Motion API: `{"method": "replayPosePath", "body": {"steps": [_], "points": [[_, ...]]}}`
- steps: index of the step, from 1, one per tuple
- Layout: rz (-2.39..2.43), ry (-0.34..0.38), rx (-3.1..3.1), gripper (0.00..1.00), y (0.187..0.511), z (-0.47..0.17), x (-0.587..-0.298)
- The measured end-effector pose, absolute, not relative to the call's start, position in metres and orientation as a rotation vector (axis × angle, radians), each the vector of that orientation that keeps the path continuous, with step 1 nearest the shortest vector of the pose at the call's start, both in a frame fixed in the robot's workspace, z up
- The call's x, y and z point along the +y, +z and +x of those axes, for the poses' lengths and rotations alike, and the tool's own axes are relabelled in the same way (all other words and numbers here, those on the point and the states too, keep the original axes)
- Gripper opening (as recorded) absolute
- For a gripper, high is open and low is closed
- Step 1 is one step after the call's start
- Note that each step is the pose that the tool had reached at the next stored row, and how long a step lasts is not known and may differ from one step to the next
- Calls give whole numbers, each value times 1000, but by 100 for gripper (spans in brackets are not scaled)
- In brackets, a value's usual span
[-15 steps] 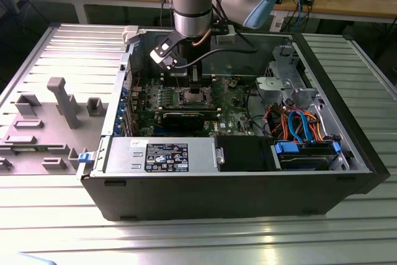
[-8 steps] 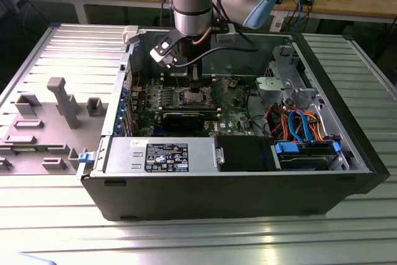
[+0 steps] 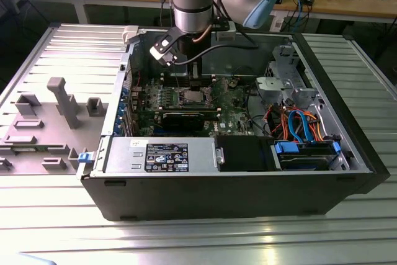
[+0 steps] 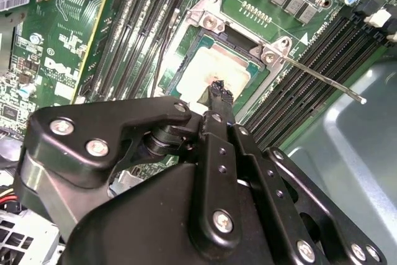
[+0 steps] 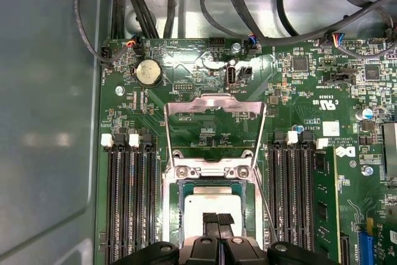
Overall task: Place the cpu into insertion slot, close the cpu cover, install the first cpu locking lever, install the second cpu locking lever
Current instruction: 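Close the cpu cover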
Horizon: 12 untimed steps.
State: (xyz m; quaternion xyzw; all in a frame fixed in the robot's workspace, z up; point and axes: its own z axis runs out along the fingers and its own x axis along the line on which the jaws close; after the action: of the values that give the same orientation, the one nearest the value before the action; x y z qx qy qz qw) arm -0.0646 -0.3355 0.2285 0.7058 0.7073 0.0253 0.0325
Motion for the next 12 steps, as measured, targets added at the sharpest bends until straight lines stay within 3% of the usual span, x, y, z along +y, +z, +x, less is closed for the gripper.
{"method": "replayPosePath", "body": {"steps": [6,12], "points": [[2200,18,2206,11,229,-58,-336],[2201,17,2206,11,231,-58,-335]]}}
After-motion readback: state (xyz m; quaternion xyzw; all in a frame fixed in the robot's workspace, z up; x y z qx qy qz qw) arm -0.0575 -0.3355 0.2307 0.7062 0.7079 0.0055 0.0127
